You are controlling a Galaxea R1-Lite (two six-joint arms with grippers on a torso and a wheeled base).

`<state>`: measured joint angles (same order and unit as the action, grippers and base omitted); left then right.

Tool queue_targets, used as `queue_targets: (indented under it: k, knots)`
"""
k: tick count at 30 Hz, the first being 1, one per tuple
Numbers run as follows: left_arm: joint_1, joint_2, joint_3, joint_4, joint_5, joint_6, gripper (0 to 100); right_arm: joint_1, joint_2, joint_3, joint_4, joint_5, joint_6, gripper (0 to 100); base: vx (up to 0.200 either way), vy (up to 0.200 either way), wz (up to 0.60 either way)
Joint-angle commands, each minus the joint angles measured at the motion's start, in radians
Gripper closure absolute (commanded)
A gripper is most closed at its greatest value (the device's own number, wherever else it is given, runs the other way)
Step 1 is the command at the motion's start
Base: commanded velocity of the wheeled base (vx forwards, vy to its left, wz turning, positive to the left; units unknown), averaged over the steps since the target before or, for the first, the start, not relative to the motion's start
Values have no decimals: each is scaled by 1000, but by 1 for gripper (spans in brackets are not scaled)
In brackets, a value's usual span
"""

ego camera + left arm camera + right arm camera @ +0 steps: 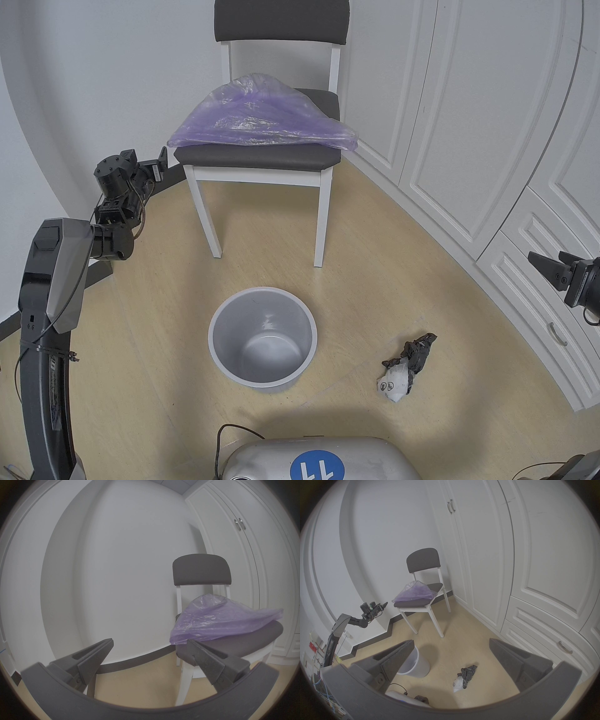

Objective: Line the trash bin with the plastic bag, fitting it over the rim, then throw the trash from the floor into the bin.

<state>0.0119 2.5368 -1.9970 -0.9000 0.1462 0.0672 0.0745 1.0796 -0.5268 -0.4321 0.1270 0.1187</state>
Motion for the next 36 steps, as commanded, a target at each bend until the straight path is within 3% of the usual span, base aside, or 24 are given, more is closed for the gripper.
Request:
queue_targets:
  k: [1,10,17,24,30,33,36]
  knots:
    - [-7,33,-3,-17,3,-1,0,1,2,7,-20,0,-1,0,0,0,0]
    - [-12,30,-3,-59,7,-15,0,2,2,21,-50,0,-1,0,0,0,0]
    - [-33,16,-3,-185,58,-9,0,4,-7,24,-50,2,-2,0,0,0,0]
    - [-38,-43,41,-185,58,-9,0,4,-10,24,-48,0,-4,0,0,0,0]
    - [-59,-242,351,-134,36,-9,0,5,-15,42,-40,-1,-16,0,0,0,0]
    - [-95,-457,673,-7,-40,-18,0,4,-6,45,-28,-3,-42,0,0,0,0]
    - [-109,-567,859,15,-102,-24,0,2,-6,48,-27,-4,-57,0,0,0,0]
